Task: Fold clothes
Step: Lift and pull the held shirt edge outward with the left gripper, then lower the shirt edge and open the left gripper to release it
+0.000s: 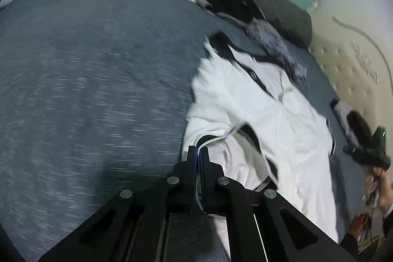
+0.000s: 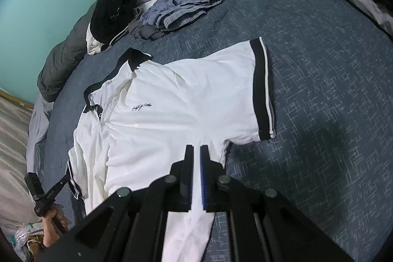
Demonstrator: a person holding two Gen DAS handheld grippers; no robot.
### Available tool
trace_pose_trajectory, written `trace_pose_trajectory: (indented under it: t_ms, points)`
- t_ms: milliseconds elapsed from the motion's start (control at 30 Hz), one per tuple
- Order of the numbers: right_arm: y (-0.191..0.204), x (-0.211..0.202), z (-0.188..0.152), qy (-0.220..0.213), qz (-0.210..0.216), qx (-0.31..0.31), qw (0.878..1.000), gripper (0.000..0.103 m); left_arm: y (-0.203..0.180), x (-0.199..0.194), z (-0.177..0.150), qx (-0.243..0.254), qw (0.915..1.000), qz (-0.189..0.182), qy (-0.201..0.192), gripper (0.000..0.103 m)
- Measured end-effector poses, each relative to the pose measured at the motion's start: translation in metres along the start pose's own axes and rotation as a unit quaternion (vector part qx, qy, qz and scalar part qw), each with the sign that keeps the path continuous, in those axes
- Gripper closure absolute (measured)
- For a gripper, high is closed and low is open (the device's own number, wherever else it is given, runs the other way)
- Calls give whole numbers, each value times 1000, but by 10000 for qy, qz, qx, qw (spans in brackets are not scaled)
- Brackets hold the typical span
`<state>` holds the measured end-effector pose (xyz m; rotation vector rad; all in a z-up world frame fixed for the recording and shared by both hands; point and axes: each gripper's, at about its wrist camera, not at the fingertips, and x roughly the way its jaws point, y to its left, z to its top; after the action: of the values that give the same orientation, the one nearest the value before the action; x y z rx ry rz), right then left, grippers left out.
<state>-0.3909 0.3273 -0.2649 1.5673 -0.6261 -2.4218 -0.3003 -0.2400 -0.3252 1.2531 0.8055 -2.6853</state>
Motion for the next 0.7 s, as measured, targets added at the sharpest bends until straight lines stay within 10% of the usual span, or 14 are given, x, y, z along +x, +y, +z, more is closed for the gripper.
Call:
trace_pose_trajectory:
  t_ms: [400, 700]
  points:
    - [7, 4, -7, 62, 119, -69, 9999, 99, 85, -30, -8, -1595, 9867, -57, -311, 101]
    - [6, -3, -11, 1, 261, -45, 9996, 99, 58, -45, -14, -1309, 9908, -214, -252, 82]
